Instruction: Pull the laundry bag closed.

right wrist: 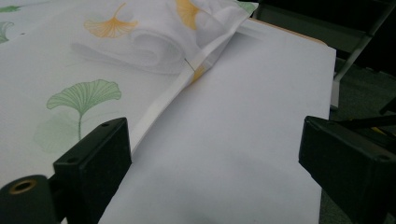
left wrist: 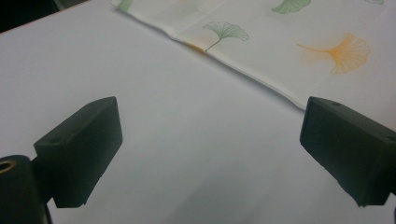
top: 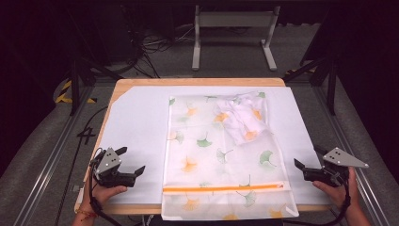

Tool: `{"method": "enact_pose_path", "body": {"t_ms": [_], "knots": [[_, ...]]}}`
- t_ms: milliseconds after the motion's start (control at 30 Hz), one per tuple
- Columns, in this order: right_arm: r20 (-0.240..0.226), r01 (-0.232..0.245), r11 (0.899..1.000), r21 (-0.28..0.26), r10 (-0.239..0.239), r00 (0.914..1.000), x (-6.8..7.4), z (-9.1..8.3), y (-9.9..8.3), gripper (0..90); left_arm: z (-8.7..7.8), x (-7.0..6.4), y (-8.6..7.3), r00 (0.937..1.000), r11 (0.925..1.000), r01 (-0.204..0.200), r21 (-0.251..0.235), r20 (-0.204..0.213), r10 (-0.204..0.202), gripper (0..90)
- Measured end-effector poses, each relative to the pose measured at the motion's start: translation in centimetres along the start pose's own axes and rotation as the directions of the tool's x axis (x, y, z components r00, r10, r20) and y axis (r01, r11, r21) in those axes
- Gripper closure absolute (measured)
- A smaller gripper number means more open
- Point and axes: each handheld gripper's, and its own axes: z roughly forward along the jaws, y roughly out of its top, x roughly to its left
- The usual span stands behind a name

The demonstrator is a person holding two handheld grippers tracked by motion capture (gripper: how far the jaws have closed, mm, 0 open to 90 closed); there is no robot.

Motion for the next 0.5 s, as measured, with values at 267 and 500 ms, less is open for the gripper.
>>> {"method": "enact_pose_path", "body": {"t_ms": [267,500], "knots": [[0.015,0.012,1.0,0.004,-0.012,0.9998,0.41,-0.05,0.07,10.4,0.11,0.02,-0.02,1.0,1.0,-0.006,0.006,-0.004,0.006,7.2],[0.039,0.01,1.0,-0.006,-0.01,0.9992,0.66,-0.09,0.09,12.4,0.4,-0.13,0.08,0.9999,0.9996,-0.006,0.026,-0.011,0.006,8.1]]}}
